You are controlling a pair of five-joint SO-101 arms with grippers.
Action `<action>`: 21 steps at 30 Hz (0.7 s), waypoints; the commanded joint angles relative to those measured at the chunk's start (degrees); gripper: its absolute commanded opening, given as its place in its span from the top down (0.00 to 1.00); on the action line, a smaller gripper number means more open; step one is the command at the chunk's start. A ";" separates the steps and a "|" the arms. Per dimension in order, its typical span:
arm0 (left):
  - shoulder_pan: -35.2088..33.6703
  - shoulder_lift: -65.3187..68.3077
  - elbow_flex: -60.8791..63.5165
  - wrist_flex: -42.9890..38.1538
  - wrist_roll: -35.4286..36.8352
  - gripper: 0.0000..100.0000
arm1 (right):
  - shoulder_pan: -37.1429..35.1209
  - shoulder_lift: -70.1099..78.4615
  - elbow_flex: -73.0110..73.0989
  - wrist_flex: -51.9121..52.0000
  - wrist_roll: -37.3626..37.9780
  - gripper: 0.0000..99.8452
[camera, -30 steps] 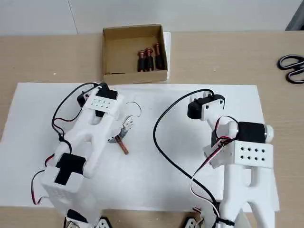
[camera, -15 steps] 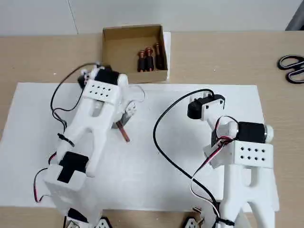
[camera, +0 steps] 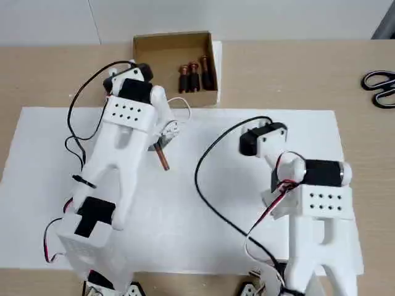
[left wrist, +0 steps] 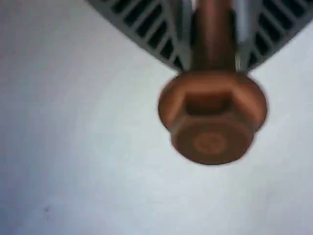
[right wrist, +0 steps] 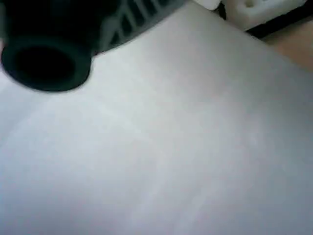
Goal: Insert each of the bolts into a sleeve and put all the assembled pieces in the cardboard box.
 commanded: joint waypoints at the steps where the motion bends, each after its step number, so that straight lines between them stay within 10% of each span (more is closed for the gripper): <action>1: 0.00 -1.23 -6.46 0.79 -1.85 1.00 | -5.41 -6.37 -0.79 1.19 -2.64 1.00; 21: 0.44 -25.41 -14.02 1.14 -10.11 1.00 | -13.85 -15.16 -1.93 1.10 -16.18 0.99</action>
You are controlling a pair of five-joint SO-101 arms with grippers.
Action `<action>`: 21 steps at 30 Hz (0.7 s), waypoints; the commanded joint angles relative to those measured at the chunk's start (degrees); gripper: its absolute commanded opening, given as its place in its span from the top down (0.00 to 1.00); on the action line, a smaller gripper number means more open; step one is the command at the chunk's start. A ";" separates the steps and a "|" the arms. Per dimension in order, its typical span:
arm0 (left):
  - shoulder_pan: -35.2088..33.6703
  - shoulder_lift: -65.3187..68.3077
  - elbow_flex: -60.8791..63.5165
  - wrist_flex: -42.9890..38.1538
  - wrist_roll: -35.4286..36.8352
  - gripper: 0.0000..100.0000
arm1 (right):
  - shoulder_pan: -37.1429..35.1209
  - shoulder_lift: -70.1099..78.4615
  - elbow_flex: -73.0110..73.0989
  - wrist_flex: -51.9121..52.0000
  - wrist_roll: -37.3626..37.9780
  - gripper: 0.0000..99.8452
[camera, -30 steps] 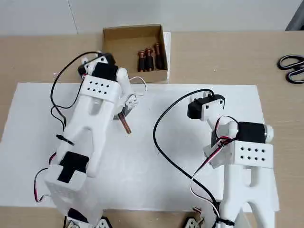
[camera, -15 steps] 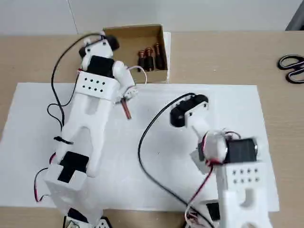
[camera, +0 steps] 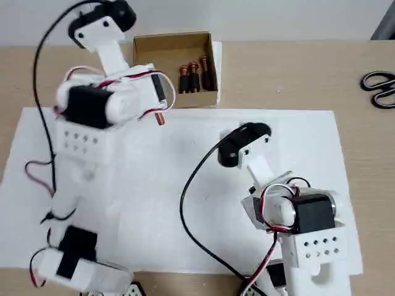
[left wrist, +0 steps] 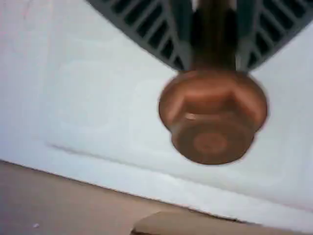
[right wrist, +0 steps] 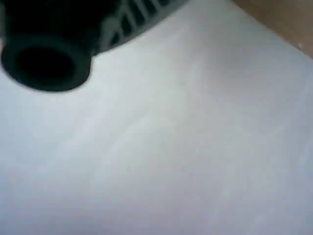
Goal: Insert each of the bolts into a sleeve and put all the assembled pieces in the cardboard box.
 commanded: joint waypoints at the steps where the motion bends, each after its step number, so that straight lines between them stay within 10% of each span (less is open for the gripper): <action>1: 0.53 -9.23 3.65 0.88 -0.53 1.00 | -1.80 -0.84 -1.93 0.13 -4.31 0.99; 9: 0.44 -26.11 27.03 -3.34 1.85 1.00 | -4.53 -0.92 -1.76 -1.01 -4.57 0.99; 21: 0.00 -62.42 71.78 -34.11 1.41 1.00 | -4.79 -20.97 19.60 -27.03 -5.01 1.00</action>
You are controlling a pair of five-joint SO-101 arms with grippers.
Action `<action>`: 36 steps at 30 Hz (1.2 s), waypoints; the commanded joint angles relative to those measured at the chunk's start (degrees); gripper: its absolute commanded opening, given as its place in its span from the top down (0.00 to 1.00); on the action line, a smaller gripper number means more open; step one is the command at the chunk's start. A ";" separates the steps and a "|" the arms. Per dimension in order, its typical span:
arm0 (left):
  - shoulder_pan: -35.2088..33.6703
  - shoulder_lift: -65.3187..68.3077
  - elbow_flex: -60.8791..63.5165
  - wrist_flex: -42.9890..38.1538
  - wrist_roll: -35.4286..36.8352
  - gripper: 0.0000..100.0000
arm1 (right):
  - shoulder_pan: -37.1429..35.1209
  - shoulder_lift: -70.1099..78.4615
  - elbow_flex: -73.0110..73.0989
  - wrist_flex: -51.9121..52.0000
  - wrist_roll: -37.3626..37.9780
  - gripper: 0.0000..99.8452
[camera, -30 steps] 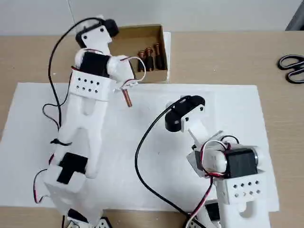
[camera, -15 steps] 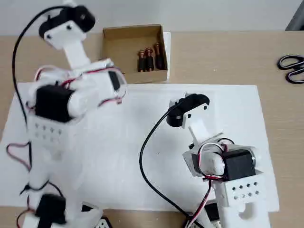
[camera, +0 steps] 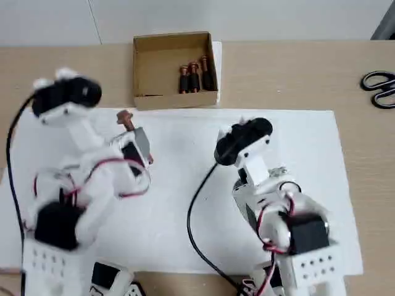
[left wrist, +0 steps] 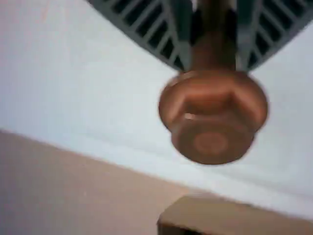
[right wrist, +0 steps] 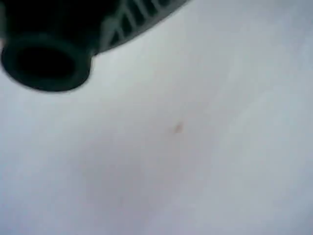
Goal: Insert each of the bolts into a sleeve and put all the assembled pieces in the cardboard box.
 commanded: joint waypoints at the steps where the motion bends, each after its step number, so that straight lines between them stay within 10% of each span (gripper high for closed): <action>1: -0.09 -10.99 11.12 -10.20 0.09 1.00 | -1.19 -11.38 9.05 -8.92 -0.70 1.00; 9: -0.09 -23.03 27.38 -20.13 0.09 1.00 | -13.23 -37.93 24.53 -10.51 -6.42 1.00; 36: 16.53 -34.55 37.14 -25.76 5.10 1.00 | -26.07 -37.32 33.85 -27.30 -15.12 1.00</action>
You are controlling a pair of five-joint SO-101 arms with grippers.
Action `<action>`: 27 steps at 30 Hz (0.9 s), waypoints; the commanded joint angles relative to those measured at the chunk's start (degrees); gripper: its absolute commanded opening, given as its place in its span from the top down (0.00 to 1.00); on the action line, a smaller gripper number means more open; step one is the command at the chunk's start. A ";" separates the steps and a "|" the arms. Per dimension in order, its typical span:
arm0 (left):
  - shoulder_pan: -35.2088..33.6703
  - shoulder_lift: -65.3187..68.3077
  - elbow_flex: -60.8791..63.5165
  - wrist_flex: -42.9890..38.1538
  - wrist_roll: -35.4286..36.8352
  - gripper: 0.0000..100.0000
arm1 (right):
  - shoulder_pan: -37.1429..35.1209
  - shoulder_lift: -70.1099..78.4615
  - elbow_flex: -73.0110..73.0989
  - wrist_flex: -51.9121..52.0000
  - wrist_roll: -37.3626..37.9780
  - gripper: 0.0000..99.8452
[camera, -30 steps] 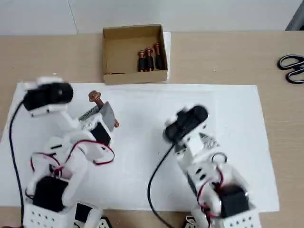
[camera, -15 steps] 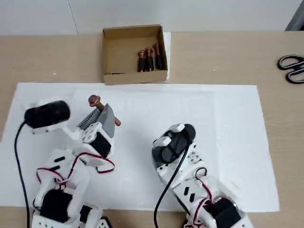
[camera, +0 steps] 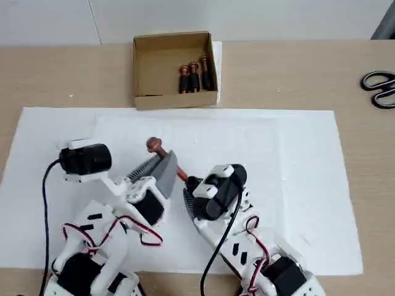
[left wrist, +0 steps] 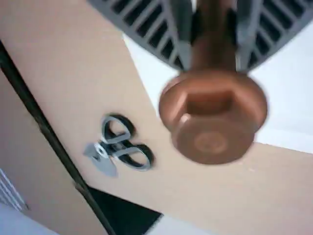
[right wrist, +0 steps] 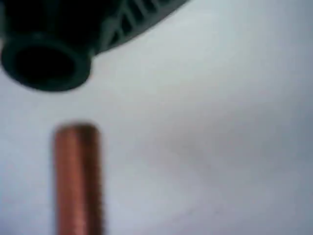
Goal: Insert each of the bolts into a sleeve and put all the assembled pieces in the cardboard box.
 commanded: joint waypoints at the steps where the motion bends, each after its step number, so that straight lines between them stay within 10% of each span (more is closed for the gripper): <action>1: 1.85 -0.44 -0.31 -1.49 -1.41 1.00 | -1.19 -0.75 -0.70 -1.63 -0.62 1.00; 27: 1.93 -0.44 2.33 0.09 -4.31 1.00 | -3.65 -0.75 -4.84 -1.10 -0.35 1.00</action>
